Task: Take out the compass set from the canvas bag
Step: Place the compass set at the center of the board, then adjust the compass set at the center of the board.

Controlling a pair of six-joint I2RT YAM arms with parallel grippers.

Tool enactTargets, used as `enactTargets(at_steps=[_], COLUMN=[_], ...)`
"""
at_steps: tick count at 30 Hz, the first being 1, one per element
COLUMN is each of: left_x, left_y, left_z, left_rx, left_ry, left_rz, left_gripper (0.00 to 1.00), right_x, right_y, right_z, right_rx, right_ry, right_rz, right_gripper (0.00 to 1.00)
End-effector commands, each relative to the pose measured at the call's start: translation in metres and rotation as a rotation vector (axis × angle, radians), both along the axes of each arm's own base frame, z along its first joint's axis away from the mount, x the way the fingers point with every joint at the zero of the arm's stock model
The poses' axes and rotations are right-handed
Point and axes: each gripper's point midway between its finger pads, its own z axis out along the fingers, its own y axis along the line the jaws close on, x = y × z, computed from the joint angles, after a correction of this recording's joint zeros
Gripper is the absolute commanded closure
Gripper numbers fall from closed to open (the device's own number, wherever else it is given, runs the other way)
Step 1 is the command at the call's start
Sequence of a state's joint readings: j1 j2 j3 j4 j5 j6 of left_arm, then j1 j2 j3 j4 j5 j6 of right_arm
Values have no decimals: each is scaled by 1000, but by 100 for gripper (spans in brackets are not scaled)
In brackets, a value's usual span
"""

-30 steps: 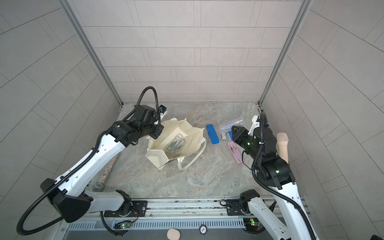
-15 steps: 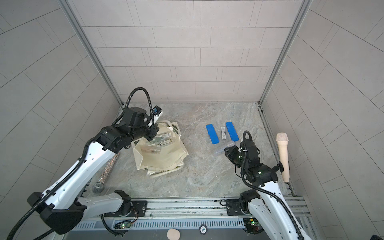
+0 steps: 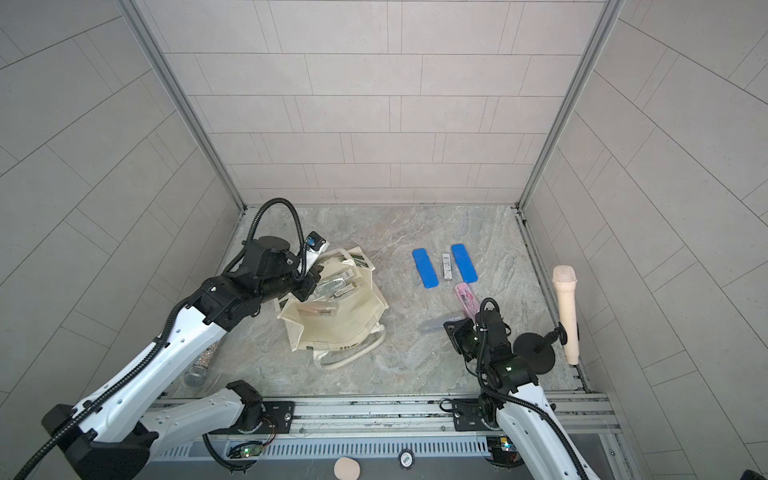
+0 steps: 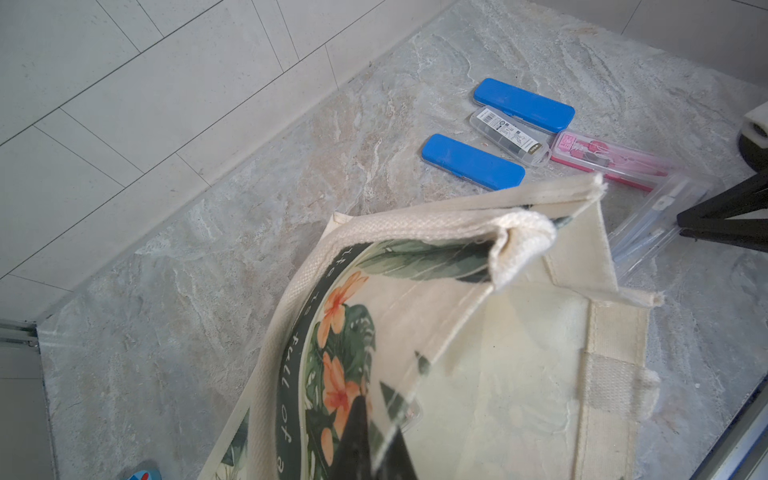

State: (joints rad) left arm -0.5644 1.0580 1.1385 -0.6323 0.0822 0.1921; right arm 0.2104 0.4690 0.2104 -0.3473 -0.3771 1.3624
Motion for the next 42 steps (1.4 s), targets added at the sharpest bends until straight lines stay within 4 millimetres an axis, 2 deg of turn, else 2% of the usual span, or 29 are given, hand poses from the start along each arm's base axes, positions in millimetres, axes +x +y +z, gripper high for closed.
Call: enactTargets(at_steps=[1, 8, 14, 16, 19, 22, 31, 42], left_x=[0, 1, 3, 3, 3, 3, 3, 2], left_y=[-3, -6, -8, -9, -9, -9, -10, -9], left_z=[9, 8, 8, 8, 8, 8, 10, 13], left_rx=[-37, -39, -43, -43, -45, -49, -54, -53], left_ry=[-37, -28, -27, -26, -24, -23, -27, -36], left_rz=[-6, -15, -19, -18, -16, -16, -16, -15], left_gripper=[100, 100, 100, 100, 100, 100, 100, 100], right_x=[7, 20, 29, 29, 27, 25, 37, 75], right_y=[-3, -9, -5, -3, 1, 3, 2, 14], right_z=[5, -4, 1, 1, -4, -7, 1, 23], right_rx=[35, 69, 54, 46, 44, 46, 42, -14], right_ry=[-28, -33, -29, -18, 9, 24, -3, -21], right_rz=[-50, -104, -75, -60, -33, -15, -24, 63], right_gripper=[76, 75, 74, 67, 47, 38, 40, 42])
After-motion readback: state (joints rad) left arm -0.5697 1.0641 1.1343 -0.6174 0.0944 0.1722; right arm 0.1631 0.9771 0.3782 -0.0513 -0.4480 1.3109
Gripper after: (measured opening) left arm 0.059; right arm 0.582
